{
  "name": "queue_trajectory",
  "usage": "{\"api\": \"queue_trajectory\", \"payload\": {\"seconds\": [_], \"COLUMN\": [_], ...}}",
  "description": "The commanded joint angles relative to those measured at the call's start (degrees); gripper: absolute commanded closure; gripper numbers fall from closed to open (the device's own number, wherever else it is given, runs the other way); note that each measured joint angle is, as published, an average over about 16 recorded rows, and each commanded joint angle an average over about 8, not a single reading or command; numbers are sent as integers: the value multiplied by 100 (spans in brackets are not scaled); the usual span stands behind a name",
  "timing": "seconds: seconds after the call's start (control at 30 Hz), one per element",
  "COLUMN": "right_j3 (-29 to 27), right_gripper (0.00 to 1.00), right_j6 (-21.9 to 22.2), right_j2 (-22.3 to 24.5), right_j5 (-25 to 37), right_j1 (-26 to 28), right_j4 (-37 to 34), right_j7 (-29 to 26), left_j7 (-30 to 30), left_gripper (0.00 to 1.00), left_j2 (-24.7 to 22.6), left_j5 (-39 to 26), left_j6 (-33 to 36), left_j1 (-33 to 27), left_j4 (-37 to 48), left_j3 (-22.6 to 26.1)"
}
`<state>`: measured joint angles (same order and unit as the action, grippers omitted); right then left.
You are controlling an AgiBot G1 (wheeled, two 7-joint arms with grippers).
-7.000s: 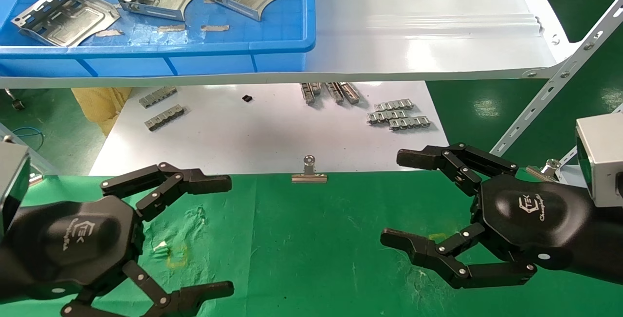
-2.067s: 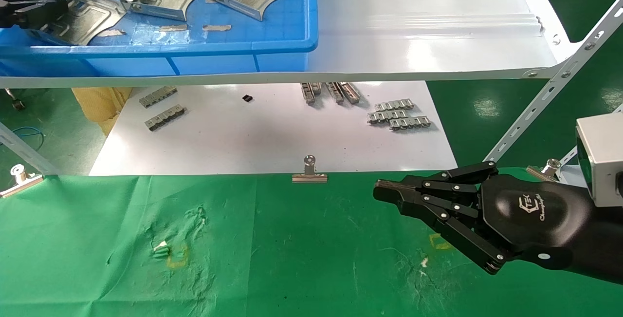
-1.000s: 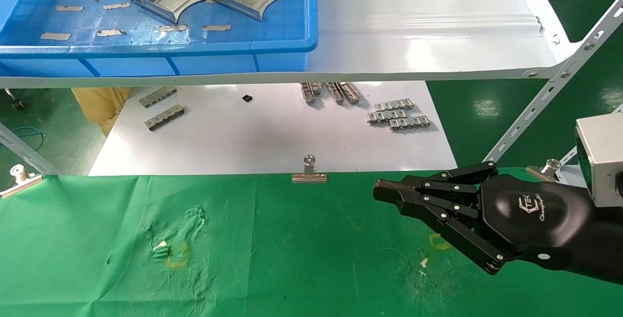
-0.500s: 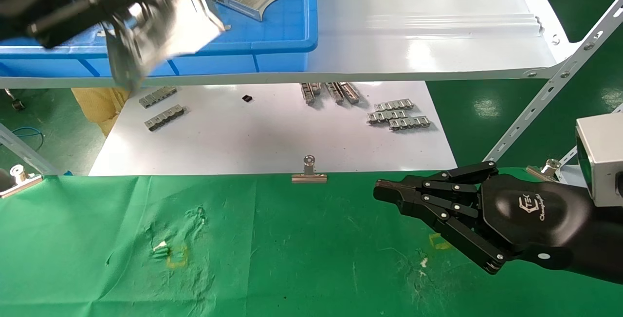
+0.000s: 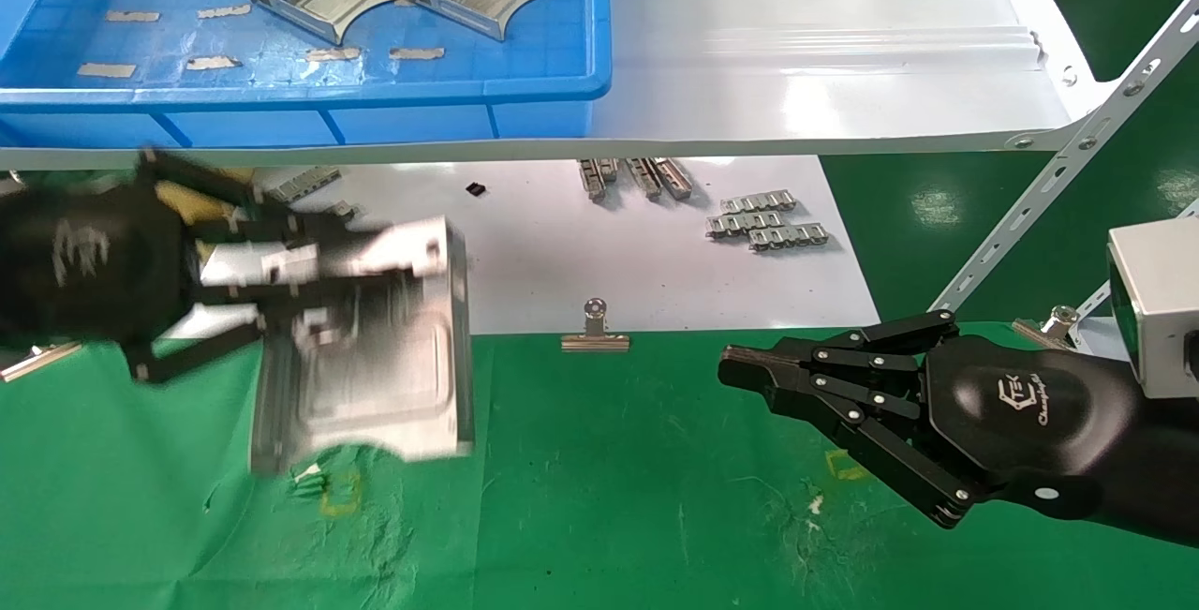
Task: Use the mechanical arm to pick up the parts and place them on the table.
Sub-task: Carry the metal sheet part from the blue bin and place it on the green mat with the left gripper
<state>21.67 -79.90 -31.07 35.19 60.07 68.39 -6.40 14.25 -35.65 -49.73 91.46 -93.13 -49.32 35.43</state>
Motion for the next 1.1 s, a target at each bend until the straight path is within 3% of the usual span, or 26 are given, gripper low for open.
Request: {"api": "queue_trajectory", "payload": {"seconds": [0.03, 0.43, 0.8, 1.1], "right_j3": [0, 0, 0, 0], "right_gripper": [100, 100, 100, 100], "right_j6": [0, 0, 0, 0], "right_j2": [0, 0, 0, 0], "right_j5": [0, 0, 0, 0], "right_j1": [0, 0, 0, 0], "right_j4": [0, 0, 0, 0], "right_j7": [0, 0, 0, 0], "left_j7": [178, 1021, 1370, 1576], "left_gripper": [100, 100, 100, 100], "left_j2": [135, 209, 33, -137], "left_j5": [40, -926, -1511, -1541], "left_j6": [-6, -344, -1005, -1514], "left_j1": [88, 164, 517, 859], "left_j4": [-183, 141, 263, 264], "left_j3": [240, 1168, 1408, 1414]}}
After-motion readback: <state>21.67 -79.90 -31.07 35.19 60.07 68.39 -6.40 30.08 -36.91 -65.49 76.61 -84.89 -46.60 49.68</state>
